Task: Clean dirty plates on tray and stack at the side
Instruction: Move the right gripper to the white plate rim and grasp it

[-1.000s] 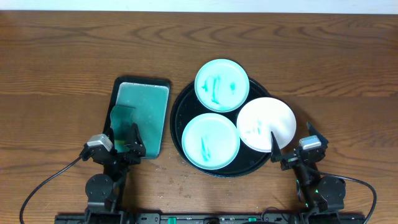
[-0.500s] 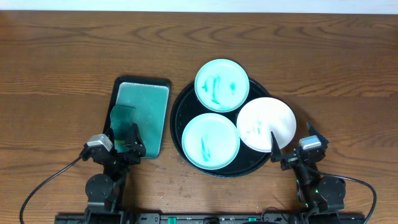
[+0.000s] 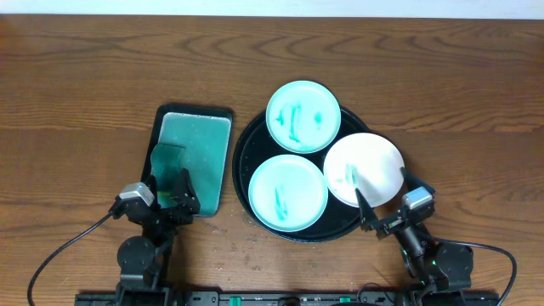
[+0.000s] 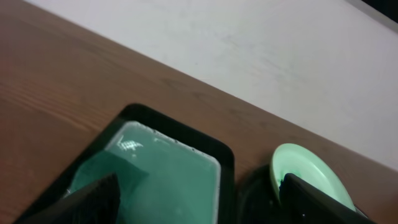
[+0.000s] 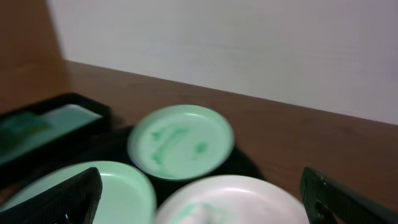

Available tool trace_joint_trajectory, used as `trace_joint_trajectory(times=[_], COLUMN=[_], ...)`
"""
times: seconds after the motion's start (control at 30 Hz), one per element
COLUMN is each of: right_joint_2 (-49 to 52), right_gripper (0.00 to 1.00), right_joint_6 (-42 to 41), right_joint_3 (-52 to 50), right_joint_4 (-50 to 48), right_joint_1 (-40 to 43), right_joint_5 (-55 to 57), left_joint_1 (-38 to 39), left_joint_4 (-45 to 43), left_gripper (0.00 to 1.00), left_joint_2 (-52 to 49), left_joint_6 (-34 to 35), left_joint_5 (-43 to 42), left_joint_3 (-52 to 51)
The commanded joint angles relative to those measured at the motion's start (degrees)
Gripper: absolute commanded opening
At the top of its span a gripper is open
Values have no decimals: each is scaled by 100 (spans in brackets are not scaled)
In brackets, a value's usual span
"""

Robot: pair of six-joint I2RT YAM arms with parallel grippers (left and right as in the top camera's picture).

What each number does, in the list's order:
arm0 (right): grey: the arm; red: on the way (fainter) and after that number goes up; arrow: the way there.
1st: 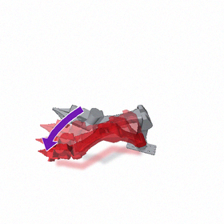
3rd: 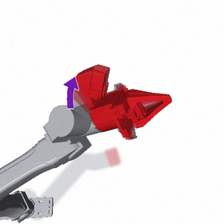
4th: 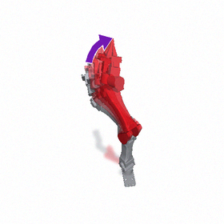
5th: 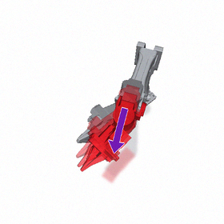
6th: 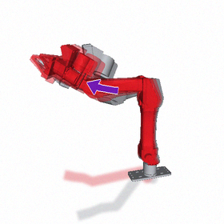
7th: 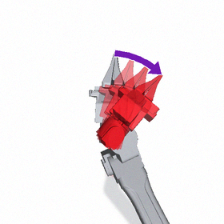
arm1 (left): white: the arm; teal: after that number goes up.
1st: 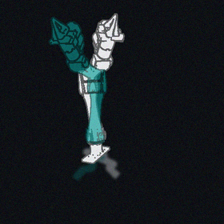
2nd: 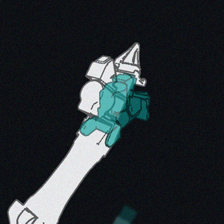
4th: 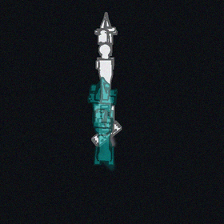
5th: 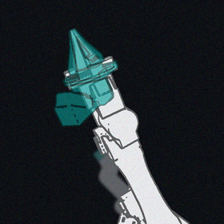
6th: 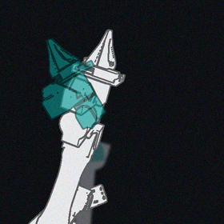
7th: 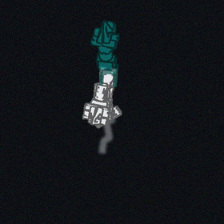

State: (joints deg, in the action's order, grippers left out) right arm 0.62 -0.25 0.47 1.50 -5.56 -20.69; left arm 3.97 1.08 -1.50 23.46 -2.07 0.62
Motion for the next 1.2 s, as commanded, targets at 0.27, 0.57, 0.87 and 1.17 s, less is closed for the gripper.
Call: trace_joint_trajectory(times=[0.27, 0.57, 0.87, 1.17], right_joint_2=[717, 3943, 5821, 7062], right_gripper=[99, 99, 96, 61], right_joint_6=[-223, 74, -778, -1882], right_joint_3=[2002, 5482, 6500, 5678], right_joint_4=[1071, 4522, 4688, 5431], right_joint_1=[66, 66, 63, -1182], right_joint_5=[-291, -103, -1027, 129], left_joint_1=[31, 31, 31, 31], left_joint_4=[-509, 2682, 5473, 5930], left_gripper=[82, 82, 82, 98], left_joint_2=[-208, -2297, -4811, -5388], left_joint_6=[1217, 382, 149, 9], left_joint_5=[-1021, -1043, -1099, -1086], left_joint_3=[721, 3589, 6008, 6118])
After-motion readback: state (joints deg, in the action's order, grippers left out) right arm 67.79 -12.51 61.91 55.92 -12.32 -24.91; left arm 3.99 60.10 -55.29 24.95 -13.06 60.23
